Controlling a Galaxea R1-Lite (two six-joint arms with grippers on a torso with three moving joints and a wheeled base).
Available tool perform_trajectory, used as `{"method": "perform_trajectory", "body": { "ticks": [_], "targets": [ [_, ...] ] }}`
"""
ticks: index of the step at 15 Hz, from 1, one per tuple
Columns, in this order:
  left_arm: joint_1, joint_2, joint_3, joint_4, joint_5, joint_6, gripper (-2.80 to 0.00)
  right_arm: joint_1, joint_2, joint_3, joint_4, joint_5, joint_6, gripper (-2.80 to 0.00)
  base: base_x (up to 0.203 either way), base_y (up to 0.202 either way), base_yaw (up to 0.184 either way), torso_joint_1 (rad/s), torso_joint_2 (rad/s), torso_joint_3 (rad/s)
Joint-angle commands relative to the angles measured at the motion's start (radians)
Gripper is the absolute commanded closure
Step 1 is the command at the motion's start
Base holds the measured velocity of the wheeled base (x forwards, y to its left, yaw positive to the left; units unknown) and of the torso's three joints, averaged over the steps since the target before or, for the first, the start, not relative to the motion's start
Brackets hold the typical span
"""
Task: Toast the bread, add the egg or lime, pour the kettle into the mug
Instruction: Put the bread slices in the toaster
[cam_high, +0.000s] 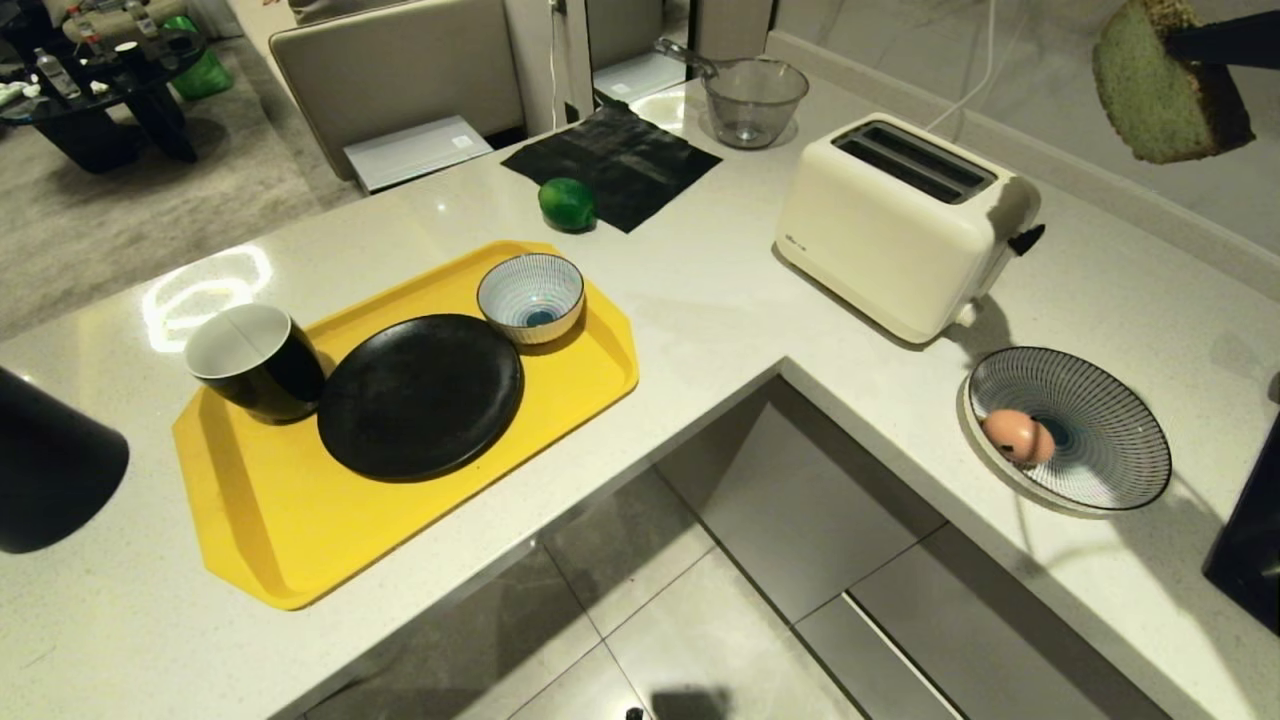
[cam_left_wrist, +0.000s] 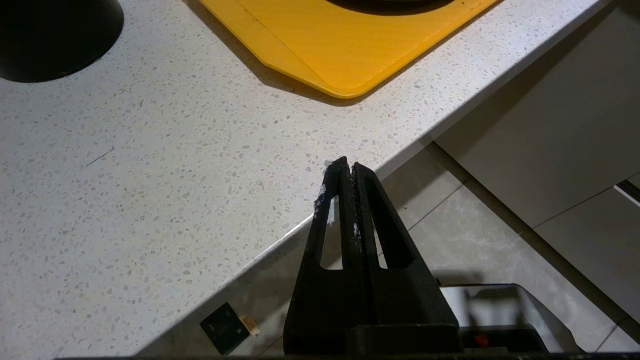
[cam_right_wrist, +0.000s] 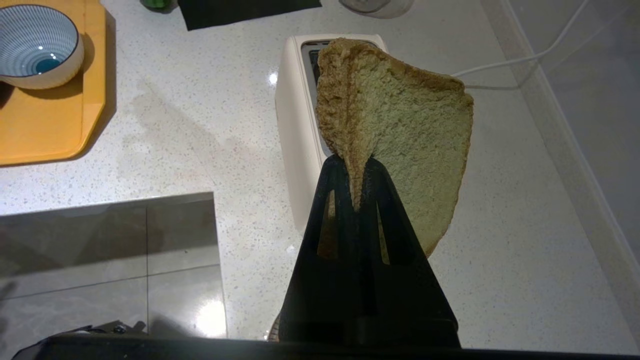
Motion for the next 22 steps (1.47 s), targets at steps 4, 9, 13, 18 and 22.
{"method": "perform_trajectory", "body": {
  "ticks": [4,9,13,18,22],
  "targets": [
    [0.0,0.001,0.0,-0.001,0.0,0.0,0.0,0.0,-0.021,0.006,0.002,-0.004,0.0,0.0,0.0,0.0,0.0,0.0,0.0,0.0],
    [0.0,0.001,0.0,0.0,0.0,0.0,0.0,-0.076,-0.019,0.018,-0.001,0.015,0.004,0.0,0.0,0.0,0.0,0.0,0.0,0.0],
    [0.0,0.001,0.0,0.0,0.0,0.0,0.0,-0.142,-0.033,0.03,-0.001,0.104,0.003,0.0,0.0,0.0,0.0,0.0,0.0,0.0],
    [0.0,0.001,0.0,0.0,0.0,0.0,0.0,-0.142,-0.058,0.024,-0.003,0.168,0.0,0.0,0.0,0.0,0.0,0.0,0.0,0.0],
    [0.0,0.001,0.0,-0.001,0.0,0.0,0.0,-0.142,-0.055,0.021,-0.003,0.17,0.0,0.0,0.0,0.0,0.0,0.0,0.0,0.0]
  ]
}}
